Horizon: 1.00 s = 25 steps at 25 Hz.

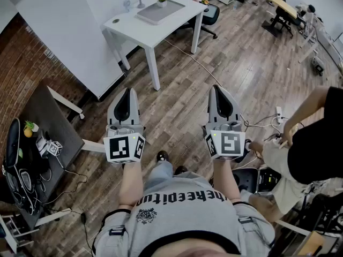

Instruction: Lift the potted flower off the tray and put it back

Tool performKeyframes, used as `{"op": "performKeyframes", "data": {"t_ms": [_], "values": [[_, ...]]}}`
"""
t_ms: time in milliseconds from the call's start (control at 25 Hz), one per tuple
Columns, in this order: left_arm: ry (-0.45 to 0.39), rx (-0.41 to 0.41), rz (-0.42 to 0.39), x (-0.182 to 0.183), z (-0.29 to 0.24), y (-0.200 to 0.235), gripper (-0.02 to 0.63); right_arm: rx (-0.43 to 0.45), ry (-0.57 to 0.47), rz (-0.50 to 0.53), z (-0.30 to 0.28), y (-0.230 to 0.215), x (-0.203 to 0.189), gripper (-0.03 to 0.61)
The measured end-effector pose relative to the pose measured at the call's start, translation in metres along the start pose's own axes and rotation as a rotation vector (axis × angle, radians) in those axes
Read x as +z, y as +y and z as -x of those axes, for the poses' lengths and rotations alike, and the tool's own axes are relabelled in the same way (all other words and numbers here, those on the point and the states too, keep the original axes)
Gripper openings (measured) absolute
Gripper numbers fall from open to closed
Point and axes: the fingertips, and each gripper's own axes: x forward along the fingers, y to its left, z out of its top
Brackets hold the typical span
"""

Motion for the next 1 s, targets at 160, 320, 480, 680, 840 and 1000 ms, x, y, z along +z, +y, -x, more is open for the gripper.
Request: {"op": "performKeyframes", "data": {"t_ms": [160,320,480,680,840,1000], "values": [[0.001,0.005,0.002,-0.001,-0.006,0.008,0.003,-0.009,0.009,-0.006,-0.01,0.002,-0.002,0.003],[-0.002,0.004,0.001,-0.003,-0.015,0.021,0.003,-0.007,0.011,0.0,-0.025,0.009,-0.004,0.003],[-0.005,-0.006,-0.001,-0.005,-0.028,0.038,0.003,0.01,-0.025,-0.017,-0.046,0.018,-0.004,0.003],[-0.017,-0.016,0.019,-0.012,-0.053,0.06,0.003,0.03,-0.03,-0.046,-0.078,0.027,-0.008,0.003],[-0.028,-0.034,0.022,-0.015,-0.075,0.077,0.003,0.033,-0.041,-0.037,-0.107,0.035,-0.01,0.003],[-0.04,-0.048,0.022,-0.018,-0.096,0.103,0.003,0.028,-0.055,-0.035,-0.138,0.048,-0.014,0.002]]}}
